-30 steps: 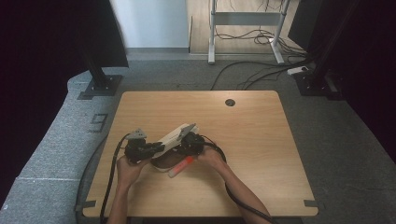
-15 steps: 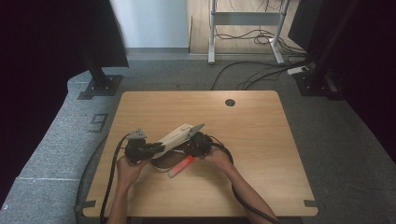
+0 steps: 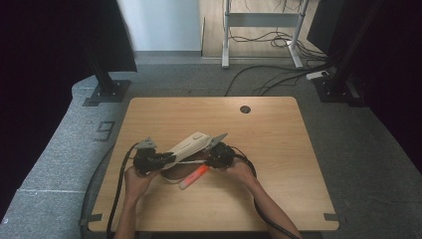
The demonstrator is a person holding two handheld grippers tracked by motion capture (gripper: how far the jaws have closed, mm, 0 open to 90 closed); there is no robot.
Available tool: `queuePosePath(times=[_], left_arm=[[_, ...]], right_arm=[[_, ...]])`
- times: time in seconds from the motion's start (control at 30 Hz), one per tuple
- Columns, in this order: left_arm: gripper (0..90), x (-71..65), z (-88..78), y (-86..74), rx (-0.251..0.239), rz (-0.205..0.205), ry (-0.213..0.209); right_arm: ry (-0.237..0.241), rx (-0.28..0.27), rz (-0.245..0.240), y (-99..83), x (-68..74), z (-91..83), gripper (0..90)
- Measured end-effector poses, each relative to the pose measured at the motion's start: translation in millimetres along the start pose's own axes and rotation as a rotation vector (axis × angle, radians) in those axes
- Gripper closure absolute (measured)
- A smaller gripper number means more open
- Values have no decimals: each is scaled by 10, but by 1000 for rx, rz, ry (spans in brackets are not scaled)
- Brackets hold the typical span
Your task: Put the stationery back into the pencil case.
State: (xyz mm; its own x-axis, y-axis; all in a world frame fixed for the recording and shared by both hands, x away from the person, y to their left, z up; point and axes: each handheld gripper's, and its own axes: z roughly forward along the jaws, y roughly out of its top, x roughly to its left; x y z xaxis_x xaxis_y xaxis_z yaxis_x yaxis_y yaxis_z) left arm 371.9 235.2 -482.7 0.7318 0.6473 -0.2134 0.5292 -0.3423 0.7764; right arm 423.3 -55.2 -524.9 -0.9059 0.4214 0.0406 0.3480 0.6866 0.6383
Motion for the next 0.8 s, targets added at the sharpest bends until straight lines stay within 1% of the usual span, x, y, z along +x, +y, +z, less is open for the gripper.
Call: queuePosePath(times=[0.07,0.2,0.27,0.33,0.37,0.5,0.6,0.67,0.73,0.8], left_arm=[[767,-1,0,0,0,1,0],[767,-5,2,0,1,2,0],[767,-3,2,0,2,2,0],[767,-3,2,0,2,2,-1],[767,-4,3,0,3,2,0],[766,-6,3,1,3,3,0],[766,-5,3,2,2,3,0],[767,-4,1,2,2,3,0],[767,-3,0,2,1,3,-1],[766,-2,-4,3,0,3,-1]], right_arm=[[-2,-3,3,6,3,-11,786],[-8,-18,-7,28,-13,-21,786],[-19,-21,-16,47,-22,-22,785],[-25,-29,-12,76,-34,-27,787],[-41,-33,-15,99,-46,-25,787],[-61,-22,-25,168,-77,5,776],[-70,-23,-20,198,-103,32,770],[-85,-19,-15,212,-121,56,769],[-97,-18,-6,222,-145,68,725],[-90,-29,5,214,-156,42,707]])
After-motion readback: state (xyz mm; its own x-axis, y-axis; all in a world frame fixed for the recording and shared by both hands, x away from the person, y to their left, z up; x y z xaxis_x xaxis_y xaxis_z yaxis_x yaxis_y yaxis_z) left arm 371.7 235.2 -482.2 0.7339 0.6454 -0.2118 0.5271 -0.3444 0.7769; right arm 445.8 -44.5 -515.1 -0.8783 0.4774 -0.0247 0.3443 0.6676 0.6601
